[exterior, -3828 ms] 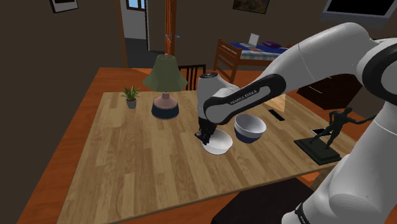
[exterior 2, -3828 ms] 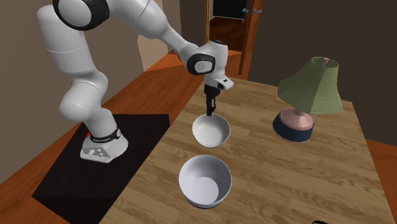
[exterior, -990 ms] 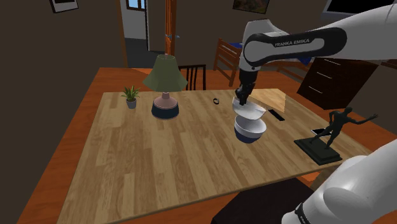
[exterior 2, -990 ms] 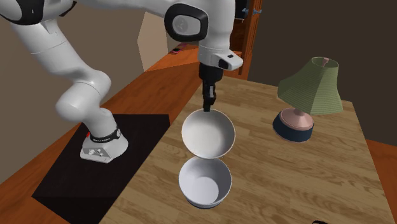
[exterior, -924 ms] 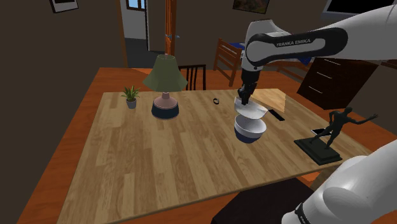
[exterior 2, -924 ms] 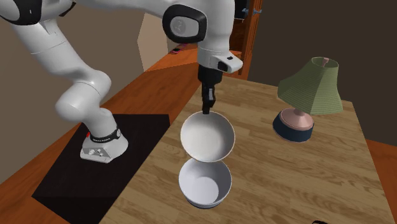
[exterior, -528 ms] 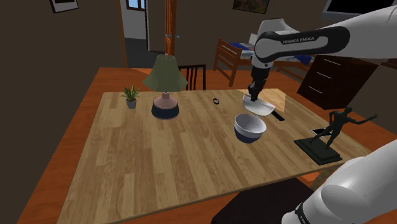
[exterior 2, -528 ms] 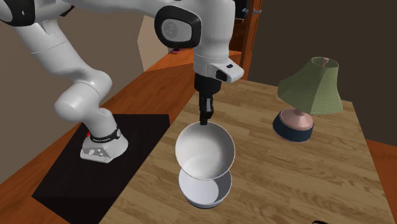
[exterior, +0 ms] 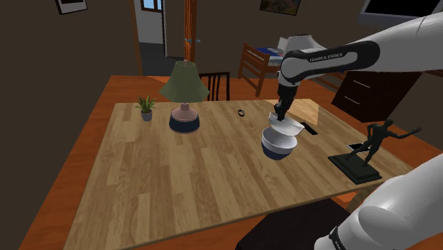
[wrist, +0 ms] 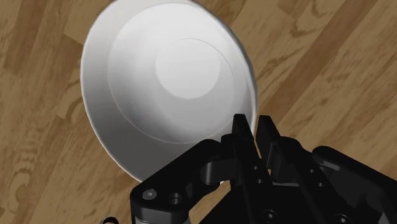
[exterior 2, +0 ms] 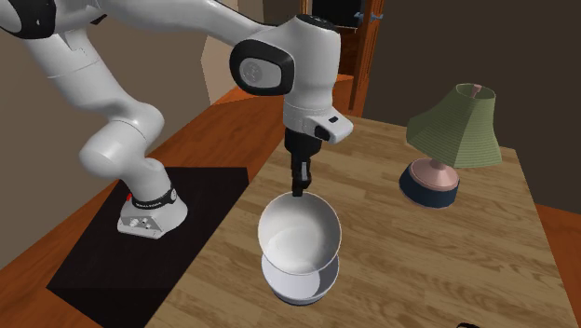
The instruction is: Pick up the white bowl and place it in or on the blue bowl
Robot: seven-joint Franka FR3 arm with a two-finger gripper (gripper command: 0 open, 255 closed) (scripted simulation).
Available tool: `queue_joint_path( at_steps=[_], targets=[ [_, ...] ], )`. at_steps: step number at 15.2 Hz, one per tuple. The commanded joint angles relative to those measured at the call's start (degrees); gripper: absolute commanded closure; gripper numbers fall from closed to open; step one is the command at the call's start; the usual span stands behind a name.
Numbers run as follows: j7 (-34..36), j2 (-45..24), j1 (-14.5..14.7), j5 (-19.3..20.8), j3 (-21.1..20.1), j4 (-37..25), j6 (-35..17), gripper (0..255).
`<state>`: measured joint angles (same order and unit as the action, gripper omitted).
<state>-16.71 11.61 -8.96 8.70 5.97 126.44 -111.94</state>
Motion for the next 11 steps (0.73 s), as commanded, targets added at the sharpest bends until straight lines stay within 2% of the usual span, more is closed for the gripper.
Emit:
queue_joint_path(
  at_steps=[1, 11],
  targets=[
    [0.11, -0.42, -0.04, 0.07, 0.07, 0.99, -1.47, 255],
    [0.90, -3.40, -0.19, 0.42, 0.32, 5.89, -9.31, 255]
  ],
)
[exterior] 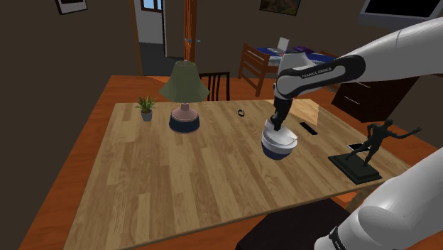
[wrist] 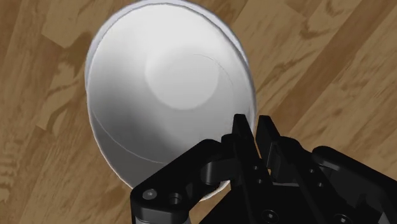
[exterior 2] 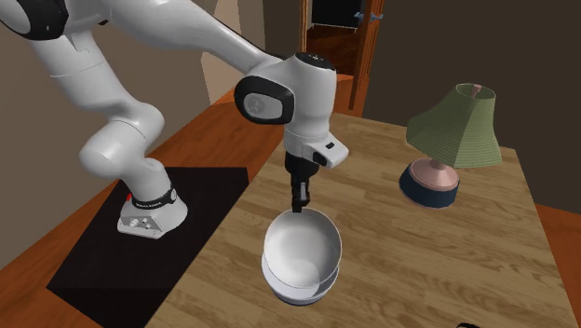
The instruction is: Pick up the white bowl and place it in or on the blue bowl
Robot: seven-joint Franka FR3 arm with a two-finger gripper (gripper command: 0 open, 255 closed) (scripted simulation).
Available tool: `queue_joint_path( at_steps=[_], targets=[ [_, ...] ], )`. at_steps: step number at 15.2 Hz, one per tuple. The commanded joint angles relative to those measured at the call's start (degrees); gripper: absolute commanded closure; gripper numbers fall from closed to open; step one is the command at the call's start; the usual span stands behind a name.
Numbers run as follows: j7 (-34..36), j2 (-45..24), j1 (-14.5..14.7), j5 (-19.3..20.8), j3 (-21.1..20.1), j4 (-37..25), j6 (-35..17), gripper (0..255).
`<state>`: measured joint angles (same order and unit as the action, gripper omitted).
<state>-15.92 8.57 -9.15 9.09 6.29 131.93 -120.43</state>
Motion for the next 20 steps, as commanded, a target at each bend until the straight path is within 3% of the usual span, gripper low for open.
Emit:
queue_joint_path(
  at_steps=[1, 10, 11, 16, 20],
  targets=[
    [0.19, -0.73, -0.01, 0.07, 0.03, 0.83, -1.61, 255],
    [0.29, -1.21, -0.11, 0.11, -0.01, 1.34, -2.61, 255],
    [0.32, -1.22, -0.09, 0.10, -0.03, 1.37, -2.64, 0],
    [0.29, -1.21, -0.11, 0.10, -0.01, 1.34, -2.61, 0],
    [0.12, 1.50, 0.35, -0.40, -0.61, -3.41, 4.90, 0]
  ],
)
